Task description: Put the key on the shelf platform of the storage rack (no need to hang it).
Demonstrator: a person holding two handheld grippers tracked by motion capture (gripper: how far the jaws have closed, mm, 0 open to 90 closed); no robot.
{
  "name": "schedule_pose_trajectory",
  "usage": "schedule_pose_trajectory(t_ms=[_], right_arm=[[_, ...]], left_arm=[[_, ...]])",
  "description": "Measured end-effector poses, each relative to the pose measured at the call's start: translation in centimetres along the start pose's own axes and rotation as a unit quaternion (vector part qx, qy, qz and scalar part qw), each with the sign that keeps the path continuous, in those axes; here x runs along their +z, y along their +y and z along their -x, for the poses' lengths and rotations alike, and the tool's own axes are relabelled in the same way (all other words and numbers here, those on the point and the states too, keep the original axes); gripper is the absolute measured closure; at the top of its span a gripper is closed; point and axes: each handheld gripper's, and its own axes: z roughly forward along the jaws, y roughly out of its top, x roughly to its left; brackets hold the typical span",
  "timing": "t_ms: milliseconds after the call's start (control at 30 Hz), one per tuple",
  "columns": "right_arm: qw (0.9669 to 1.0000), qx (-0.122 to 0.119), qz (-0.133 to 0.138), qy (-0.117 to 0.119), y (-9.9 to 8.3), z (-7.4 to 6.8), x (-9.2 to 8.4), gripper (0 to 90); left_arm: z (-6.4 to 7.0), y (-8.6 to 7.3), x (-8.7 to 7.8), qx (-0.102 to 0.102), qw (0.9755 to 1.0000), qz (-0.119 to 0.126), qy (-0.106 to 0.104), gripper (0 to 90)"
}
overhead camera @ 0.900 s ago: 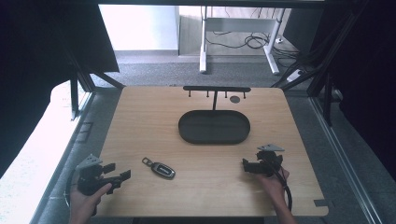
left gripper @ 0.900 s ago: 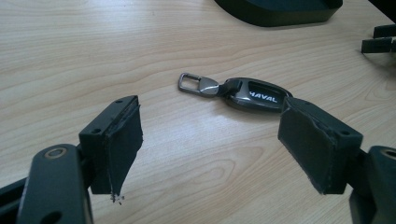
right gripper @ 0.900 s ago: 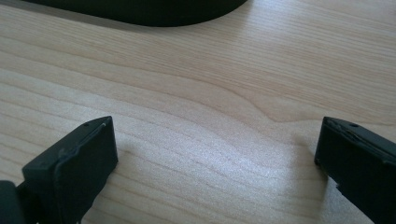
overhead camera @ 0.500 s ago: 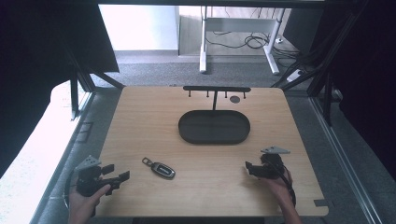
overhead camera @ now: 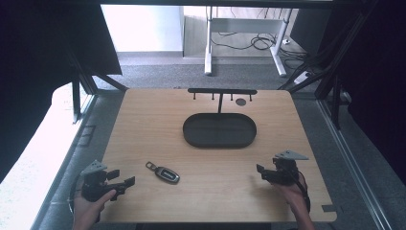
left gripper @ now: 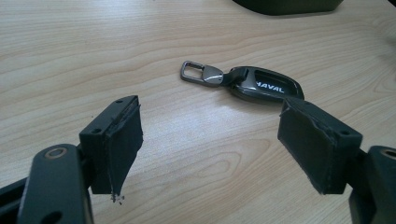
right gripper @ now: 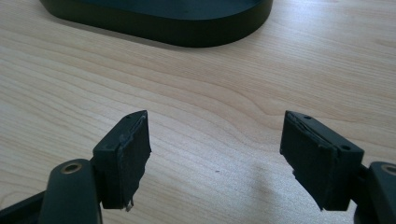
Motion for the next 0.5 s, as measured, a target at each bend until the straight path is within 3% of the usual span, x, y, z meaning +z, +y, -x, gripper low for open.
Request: schedule_pose_trajectory(t_ms=[367, 500], right_arm=[[0.9991, -0.028, 0.010, 0.029, 1.1, -0.9, -1.0, 29.8], [0.9978, -0.047, 0.012, 0.045, 1.8, -1.7, -1.4, 32.4]], left_arm=[[0.0, 0.1, 0.0, -0.001, 1.0000, -0.002, 0.002, 22.0], [-0.4, 0.3, -0.8, -0.006, 0.9999, 0.010, 0.013, 22.0]])
